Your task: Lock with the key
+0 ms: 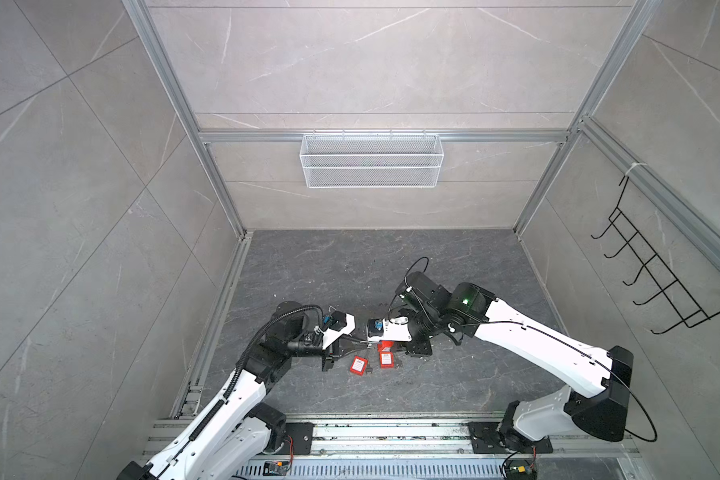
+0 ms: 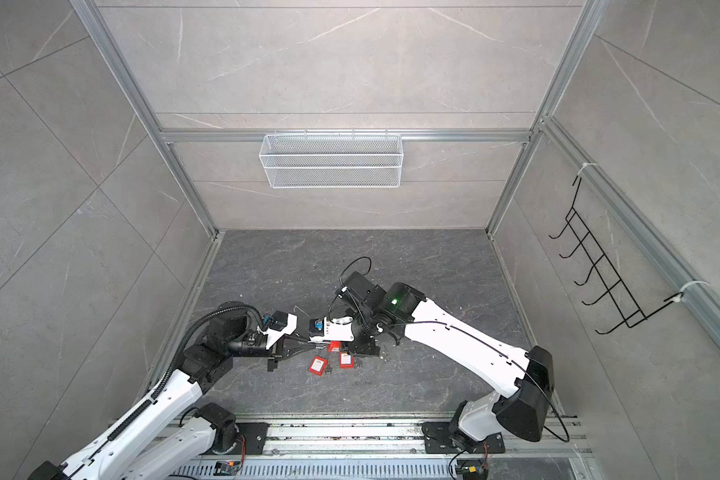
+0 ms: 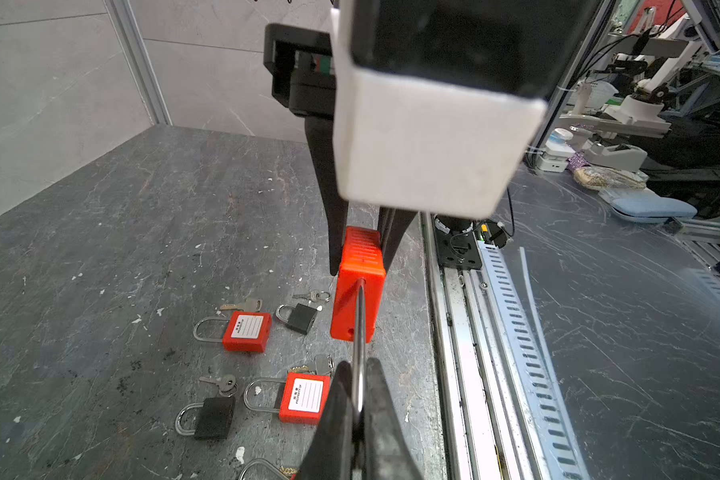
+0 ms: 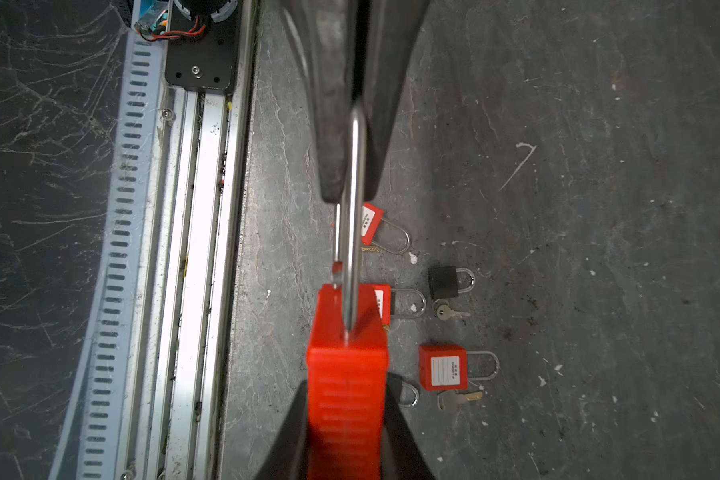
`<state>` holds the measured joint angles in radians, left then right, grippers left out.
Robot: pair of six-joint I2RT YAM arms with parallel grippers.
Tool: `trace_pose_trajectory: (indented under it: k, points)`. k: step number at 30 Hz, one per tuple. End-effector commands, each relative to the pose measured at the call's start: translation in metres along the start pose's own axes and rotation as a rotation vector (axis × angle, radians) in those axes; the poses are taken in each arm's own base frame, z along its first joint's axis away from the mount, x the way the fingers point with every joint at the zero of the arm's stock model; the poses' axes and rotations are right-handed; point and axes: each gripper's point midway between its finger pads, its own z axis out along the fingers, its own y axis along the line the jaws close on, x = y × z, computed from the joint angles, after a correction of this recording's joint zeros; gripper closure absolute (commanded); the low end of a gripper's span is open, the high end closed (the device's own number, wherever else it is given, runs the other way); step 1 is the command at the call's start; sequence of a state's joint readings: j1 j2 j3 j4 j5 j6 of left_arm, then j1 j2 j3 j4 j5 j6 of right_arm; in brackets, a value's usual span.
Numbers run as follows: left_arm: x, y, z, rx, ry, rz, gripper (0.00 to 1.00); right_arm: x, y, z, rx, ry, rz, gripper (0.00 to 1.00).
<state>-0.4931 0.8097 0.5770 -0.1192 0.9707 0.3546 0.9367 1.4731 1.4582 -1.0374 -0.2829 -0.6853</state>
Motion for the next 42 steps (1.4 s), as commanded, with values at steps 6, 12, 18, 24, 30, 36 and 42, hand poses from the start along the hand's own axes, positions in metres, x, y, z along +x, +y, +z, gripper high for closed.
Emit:
trace_pose_trajectory:
  k: [6, 12, 18, 24, 30, 36, 42]
  points:
    - [-0.014, -0.005, 0.003, -0.006, -0.040, 0.139, 1.00, -0.013, 0.012, -0.008, -0.103, -0.062, 0.008, 0.87]
    - [-0.009, -0.008, 0.010, 0.002, -0.028, 0.140, 1.00, -0.024, 0.008, -0.008, -0.110, -0.101, -0.003, 0.87]
    - [-0.011, -0.007, 0.013, 0.013, -0.040, 0.111, 1.00, -0.036, 0.001, -0.010, -0.078, -0.156, -0.020, 0.87]
    - [-0.011, 0.000, 0.021, 0.010, -0.098, 0.043, 1.00, -0.057, -0.012, -0.013, -0.016, -0.262, -0.036, 0.87]
    - [-0.005, 0.003, 0.028, 0.015, -0.112, 0.010, 1.00, -0.076, -0.016, -0.020, -0.001, -0.351, -0.050, 0.87]
    - [-0.001, 0.001, 0.036, 0.036, -0.102, -0.013, 1.00, -0.084, -0.021, -0.022, 0.019, -0.387, -0.069, 0.88]
    - [0.000, 0.000, 0.041, 0.065, -0.100, -0.043, 1.00, -0.085, -0.026, -0.019, 0.054, -0.380, -0.081, 0.88]
